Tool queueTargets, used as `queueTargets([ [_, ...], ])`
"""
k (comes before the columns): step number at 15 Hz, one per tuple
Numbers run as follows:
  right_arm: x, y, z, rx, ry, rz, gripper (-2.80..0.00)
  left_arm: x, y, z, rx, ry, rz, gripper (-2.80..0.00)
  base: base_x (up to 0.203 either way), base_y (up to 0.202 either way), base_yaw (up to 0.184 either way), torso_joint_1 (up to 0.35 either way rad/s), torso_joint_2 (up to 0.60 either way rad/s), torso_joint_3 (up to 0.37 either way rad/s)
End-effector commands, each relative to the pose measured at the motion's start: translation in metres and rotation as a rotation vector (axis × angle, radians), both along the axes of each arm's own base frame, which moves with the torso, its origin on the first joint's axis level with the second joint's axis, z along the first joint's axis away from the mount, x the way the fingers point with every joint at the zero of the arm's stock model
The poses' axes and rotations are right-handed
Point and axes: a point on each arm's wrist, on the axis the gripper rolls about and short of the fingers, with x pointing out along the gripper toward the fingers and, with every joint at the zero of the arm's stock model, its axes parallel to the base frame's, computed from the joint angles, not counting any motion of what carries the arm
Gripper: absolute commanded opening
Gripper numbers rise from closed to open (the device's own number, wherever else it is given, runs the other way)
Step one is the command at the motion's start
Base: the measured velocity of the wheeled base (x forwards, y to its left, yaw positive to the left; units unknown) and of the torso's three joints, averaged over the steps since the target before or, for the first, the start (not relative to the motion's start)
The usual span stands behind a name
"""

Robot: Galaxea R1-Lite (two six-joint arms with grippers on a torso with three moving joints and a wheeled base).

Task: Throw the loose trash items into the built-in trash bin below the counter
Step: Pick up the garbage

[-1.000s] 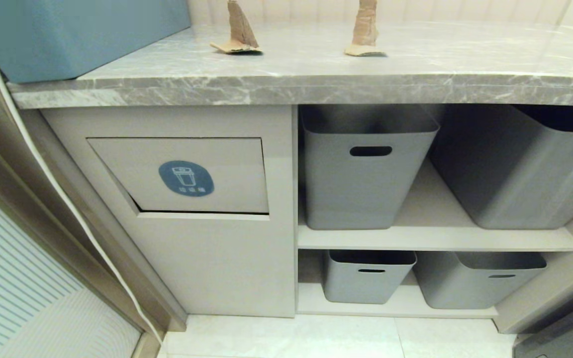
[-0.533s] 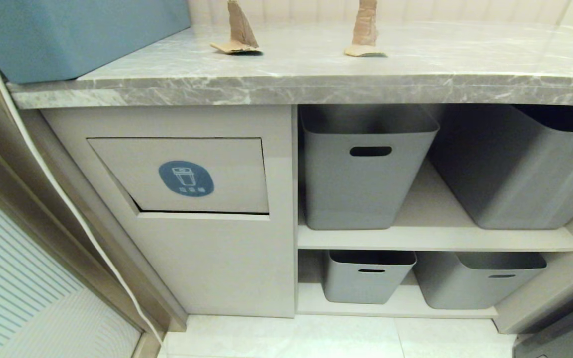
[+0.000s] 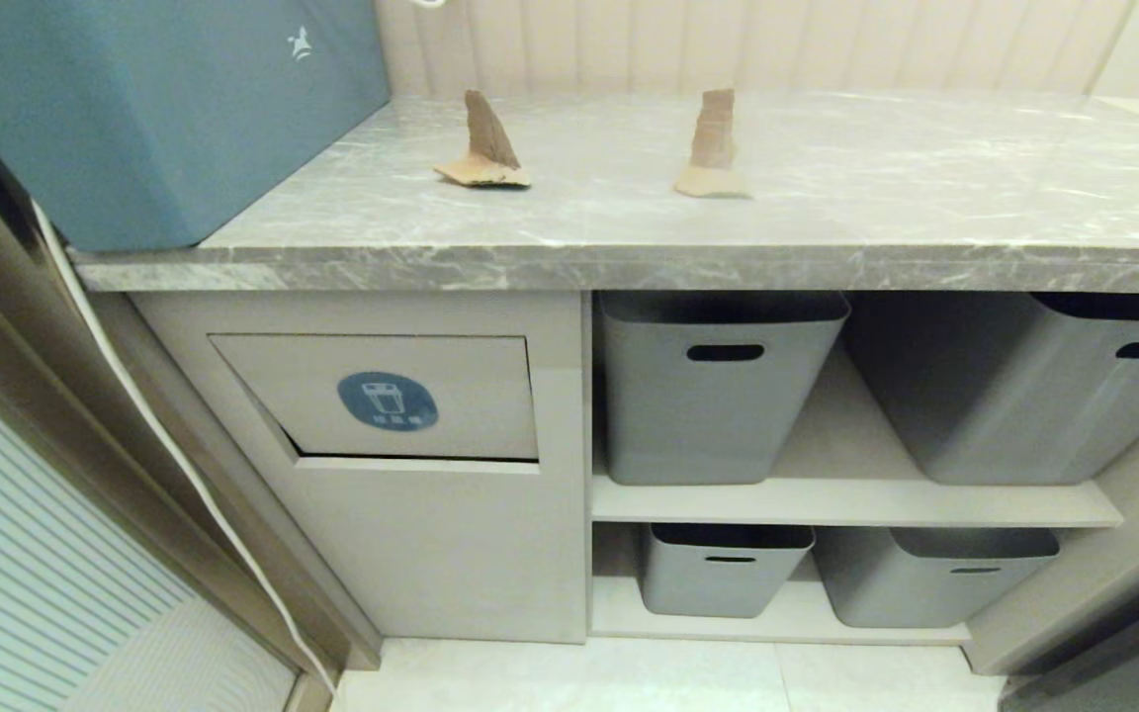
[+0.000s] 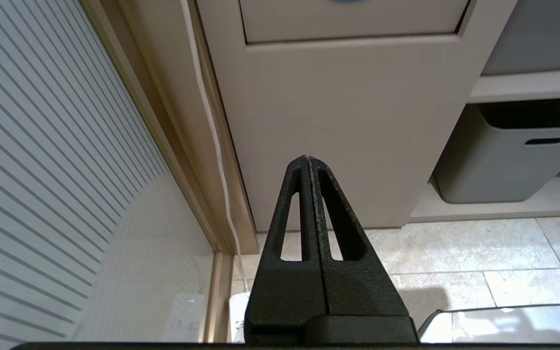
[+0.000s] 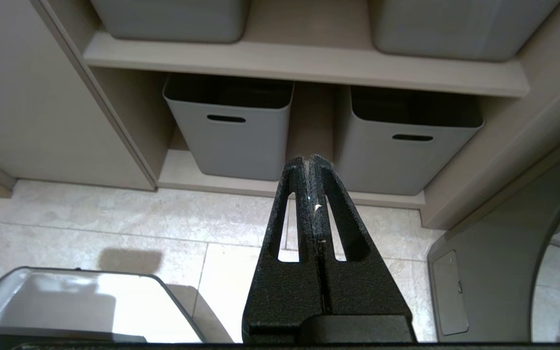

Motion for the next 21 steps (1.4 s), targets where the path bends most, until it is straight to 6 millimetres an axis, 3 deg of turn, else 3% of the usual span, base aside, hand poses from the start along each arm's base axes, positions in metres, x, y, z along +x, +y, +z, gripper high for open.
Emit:
queueTargets([
  [1, 0.0001, 0.0, -0.0001, -0.001, 0.003, 0.002, -2.8, -0.0001, 0.0, 0.0003, 0.0, -0.001, 0.0, -2.8, 0.0, 0.0, 0.0, 0.178, -0.48, -0.3],
  [21, 0.0002, -0.0004, -0.0002, 0.006, 0.001, -0.016, -2.8, 0.0, 0.0004, 0.0003, -0.054, -0.002, 0.02, -2.8, 0.0, 0.0, 0.0, 0.219, -0.5, -0.286],
])
